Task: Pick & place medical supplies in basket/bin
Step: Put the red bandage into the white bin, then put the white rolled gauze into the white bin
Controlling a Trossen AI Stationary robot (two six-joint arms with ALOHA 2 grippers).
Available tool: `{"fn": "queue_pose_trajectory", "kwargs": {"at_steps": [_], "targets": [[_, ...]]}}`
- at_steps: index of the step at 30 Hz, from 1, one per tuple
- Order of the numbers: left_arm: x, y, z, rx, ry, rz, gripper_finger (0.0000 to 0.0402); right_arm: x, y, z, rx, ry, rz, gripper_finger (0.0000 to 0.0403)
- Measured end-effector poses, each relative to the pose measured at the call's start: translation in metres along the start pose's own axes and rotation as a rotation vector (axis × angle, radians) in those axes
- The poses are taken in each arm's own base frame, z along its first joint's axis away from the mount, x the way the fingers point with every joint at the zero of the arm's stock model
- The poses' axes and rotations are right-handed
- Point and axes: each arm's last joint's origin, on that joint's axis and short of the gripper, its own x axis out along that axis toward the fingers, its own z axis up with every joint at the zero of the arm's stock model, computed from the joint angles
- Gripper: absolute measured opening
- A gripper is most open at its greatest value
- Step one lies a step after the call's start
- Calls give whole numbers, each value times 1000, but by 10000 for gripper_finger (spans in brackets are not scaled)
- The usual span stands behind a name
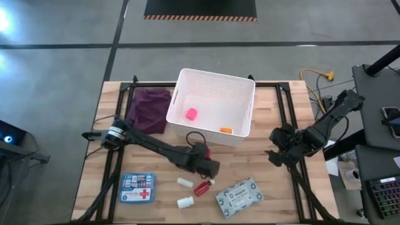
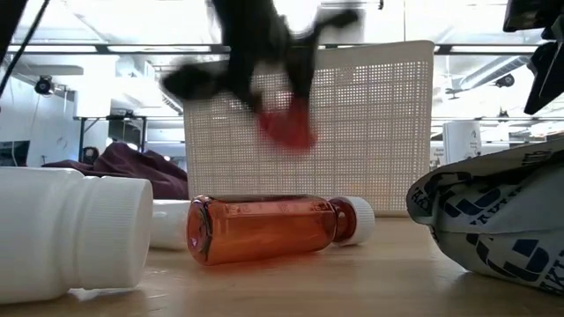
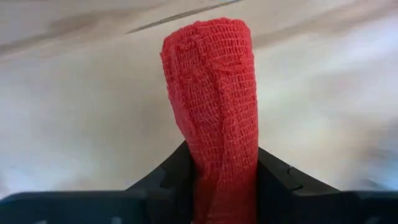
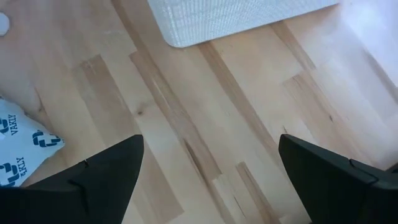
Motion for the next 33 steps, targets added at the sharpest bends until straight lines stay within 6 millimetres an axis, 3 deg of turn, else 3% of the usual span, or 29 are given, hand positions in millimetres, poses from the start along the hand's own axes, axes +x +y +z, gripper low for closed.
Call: {"fn": "queue_pose_trajectory", "kwargs": {"at_steps": [7, 11, 14, 17, 21, 26, 30, 33], "targets": [[-121, -54, 8, 55, -245, -301, 98, -9, -12, 2, 11, -57, 48, 366], [-165, -62, 46, 158, -526, -312, 98, -14, -18, 3, 30, -111, 63, 366], [-167, -48, 104, 239, -630, -147, 98, -15, -19, 4, 32, -133, 69, 366], [-157, -20, 166, 267, -636, -14, 101, -15, -17, 5, 22, -138, 81, 366], [-145, 15, 219, 247, -544, 51, 139, -14, -13, 6, 32, -144, 95, 366], [-141, 45, 248, 161, -460, 47, 219, -13, -9, 6, 57, -141, 92, 366], [-155, 51, 240, 146, -434, 8, 274, -12, -9, 6, 52, -139, 90, 366], [-165, 56, 231, 149, -416, 8, 292, -12, -9, 6, 28, -140, 88, 366]]}}
